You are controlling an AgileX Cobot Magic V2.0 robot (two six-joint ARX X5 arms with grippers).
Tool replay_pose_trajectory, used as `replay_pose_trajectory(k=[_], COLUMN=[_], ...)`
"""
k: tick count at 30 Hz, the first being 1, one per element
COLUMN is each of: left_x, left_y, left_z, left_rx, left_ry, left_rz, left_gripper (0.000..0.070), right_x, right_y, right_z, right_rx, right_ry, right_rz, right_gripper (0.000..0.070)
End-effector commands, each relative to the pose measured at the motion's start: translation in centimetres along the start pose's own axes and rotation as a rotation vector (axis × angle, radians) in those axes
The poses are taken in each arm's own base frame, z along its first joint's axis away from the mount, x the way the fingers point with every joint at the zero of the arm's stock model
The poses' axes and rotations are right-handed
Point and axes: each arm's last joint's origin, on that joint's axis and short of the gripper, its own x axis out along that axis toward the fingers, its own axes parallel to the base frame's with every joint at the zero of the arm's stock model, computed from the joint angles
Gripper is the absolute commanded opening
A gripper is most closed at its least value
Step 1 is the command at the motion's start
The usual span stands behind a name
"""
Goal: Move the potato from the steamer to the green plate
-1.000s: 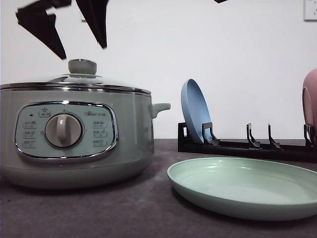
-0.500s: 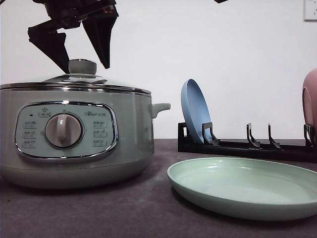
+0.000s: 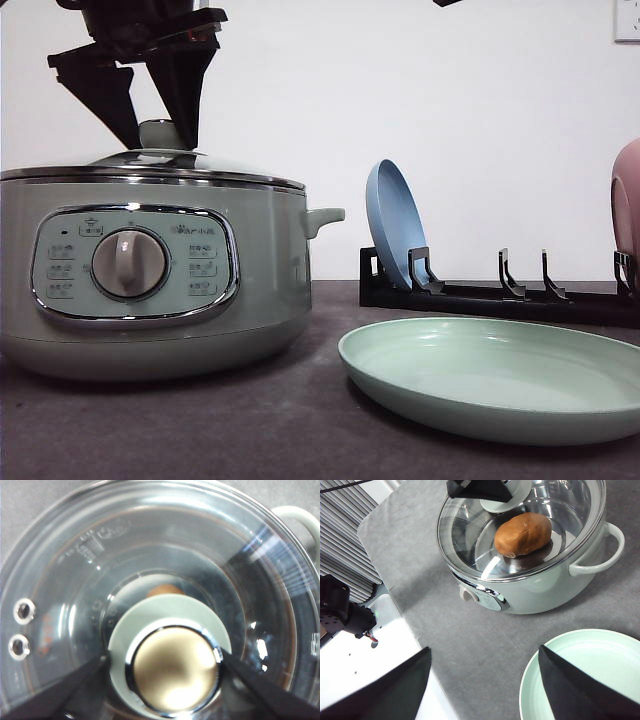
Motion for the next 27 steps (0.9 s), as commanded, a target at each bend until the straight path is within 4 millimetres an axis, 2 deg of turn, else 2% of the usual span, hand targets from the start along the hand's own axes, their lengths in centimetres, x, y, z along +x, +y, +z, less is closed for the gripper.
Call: replay_pose_trajectory(k=[1,6,8,12,20,27], left_x=[0.3,0.3,0.3,0.3,-0.4,-3.6], left_y=[-0.2,-0.2,-0.2,-0.2,-0.1,0.5], left_z=[0.6,0.6,0.6,0.5,0.3,-0.1], left_rx=[0.004,0.003,0.004,0.005,0.009,-0.008], left_ry=[-0.008,-0.007,-0.005,0.004,-0.009,-0.115], left_rz=[-0.009,-0.009,-0.009,-0.01,-0.008,0.005], left_gripper=[0.0307,0.03,0.023,0.0016,0.0,0.0], right_x=[0.0,0.0,0.0,0.0,0.0,0.0], right_y=[0.2,0.2,0.2,0.2,0.2,0.2], right_z=[0.4,0.4,0.4,0.4,0.5,0.5], right_rx=[-0.022,-0.024,-0.024,-0.024,-0.023,0.0], right_ry=[-0.01,-0.01,-0.01,-0.01,-0.012,-0.013], right_rz=[0.003,0.003,0.003,0.003,0.003,0.003], right_gripper=[0.0425,0.0425,0.0425,0.0425,0.0425,0.0426])
